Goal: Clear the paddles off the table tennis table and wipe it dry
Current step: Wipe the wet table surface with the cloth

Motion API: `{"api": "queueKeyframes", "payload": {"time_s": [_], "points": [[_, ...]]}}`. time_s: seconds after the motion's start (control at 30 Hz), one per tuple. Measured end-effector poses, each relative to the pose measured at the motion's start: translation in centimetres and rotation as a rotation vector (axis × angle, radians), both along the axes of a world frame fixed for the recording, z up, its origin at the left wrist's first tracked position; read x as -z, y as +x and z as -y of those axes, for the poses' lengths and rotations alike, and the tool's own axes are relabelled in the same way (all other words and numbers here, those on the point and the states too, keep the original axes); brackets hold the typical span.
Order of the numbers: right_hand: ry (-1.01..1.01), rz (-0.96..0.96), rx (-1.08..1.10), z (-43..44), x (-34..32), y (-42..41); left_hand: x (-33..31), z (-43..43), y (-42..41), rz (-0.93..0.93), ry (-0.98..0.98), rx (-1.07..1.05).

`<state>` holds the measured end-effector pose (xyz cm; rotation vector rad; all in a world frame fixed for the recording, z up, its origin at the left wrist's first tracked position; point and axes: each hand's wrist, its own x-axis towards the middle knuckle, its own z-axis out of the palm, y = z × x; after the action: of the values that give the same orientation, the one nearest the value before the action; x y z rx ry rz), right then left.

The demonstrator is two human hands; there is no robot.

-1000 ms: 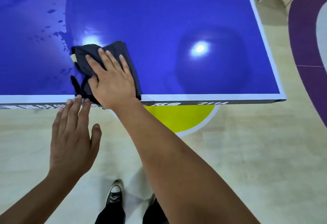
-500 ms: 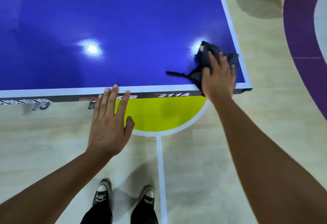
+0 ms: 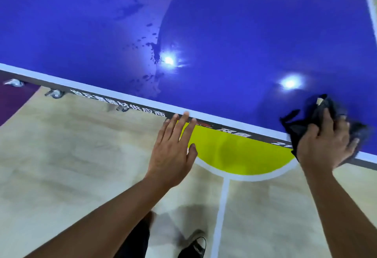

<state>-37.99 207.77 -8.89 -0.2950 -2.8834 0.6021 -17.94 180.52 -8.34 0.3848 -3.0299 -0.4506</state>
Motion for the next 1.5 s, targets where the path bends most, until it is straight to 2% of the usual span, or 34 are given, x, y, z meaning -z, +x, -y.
{"api": "queueKeyframes", "payload": {"time_s": [0.33, 0.5, 0.63, 1.0, 1.17, 1.4, 1.5], "points": [[0.130, -0.059, -0.444, 28.2, 0.7, 10.8, -0.3, 15.7, 3.9, -0.019, -0.003, -0.082], [0.175, 0.001, -0.591, 39.7, 0.2, 13.3, -1.5, 22.4, 5.1, -0.009, -0.010, -0.086], [0.215, 0.087, -0.583, 41.5, -0.1, 12.2, -2.1, 26.5, 5.5, 0.019, -0.023, -0.052], [0.226, 0.059, -0.567, 43.4, -0.2, 9.8, -2.1, 32.1, -1.0, -0.049, 0.069, -0.007], [0.216, 0.155, -0.528, 46.3, -0.6, 2.9, -2.0, 33.3, -4.7, -0.030, 0.053, 0.009], [0.211, 0.151, -0.490, 49.3, -0.4, -7.3, -2.0, 37.2, -12.6, -0.016, -0.008, 0.010], [0.205, 0.156, -0.476, 51.1, -0.5, -14.2, -2.1, 39.6, -17.9, -0.010, -0.032, 0.004]]}}
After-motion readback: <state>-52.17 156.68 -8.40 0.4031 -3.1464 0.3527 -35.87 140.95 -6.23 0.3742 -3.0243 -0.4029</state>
